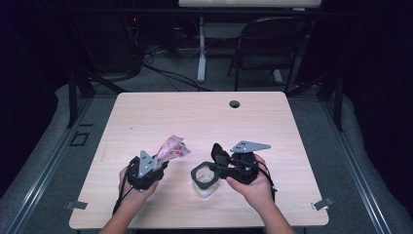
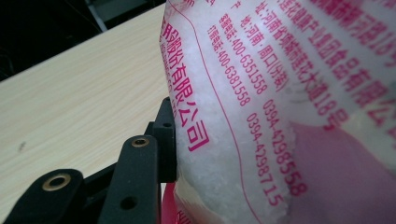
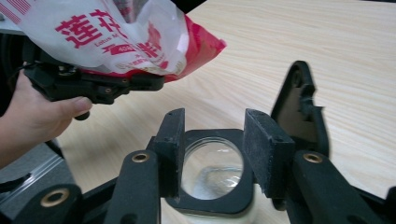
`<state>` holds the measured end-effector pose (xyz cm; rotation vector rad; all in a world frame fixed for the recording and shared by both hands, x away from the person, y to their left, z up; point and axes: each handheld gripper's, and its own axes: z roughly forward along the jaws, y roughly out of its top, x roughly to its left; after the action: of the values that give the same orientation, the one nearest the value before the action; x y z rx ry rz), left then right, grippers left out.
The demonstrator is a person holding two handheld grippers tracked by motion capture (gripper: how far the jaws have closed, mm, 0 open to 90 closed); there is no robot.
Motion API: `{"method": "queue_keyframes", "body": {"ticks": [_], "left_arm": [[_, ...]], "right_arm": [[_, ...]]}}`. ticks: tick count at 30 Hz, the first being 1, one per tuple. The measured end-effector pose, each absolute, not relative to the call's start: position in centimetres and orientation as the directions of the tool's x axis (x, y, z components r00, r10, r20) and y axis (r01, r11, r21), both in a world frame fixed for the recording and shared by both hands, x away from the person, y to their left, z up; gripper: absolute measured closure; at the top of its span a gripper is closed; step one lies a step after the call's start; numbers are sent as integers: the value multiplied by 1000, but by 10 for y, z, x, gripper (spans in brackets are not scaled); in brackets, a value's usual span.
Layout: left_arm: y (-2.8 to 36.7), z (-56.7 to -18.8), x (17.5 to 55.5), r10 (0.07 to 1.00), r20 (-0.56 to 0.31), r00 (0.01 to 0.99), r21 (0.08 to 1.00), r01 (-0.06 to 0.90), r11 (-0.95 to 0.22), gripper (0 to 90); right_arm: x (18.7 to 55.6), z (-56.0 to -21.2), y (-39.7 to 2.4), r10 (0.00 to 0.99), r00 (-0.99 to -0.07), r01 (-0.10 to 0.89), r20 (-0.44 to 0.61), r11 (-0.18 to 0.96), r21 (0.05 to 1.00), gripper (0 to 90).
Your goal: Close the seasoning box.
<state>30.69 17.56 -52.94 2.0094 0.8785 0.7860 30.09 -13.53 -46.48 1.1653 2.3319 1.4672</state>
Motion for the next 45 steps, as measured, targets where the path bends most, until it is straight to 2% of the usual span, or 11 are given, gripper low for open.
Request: {"method": "queue_keyframes", "body": {"ticks": [9, 45], "left_arm": [[172, -531, 301, 772, 317, 551, 807, 270, -525, 613], [157, -535, 291, 684, 496, 535, 727, 175, -664, 614]], "right_arm": [[301, -461, -137, 683, -681, 534, 264, 217, 817, 665], [299, -459, -137, 676, -690, 519, 259, 212, 828, 647]]}}
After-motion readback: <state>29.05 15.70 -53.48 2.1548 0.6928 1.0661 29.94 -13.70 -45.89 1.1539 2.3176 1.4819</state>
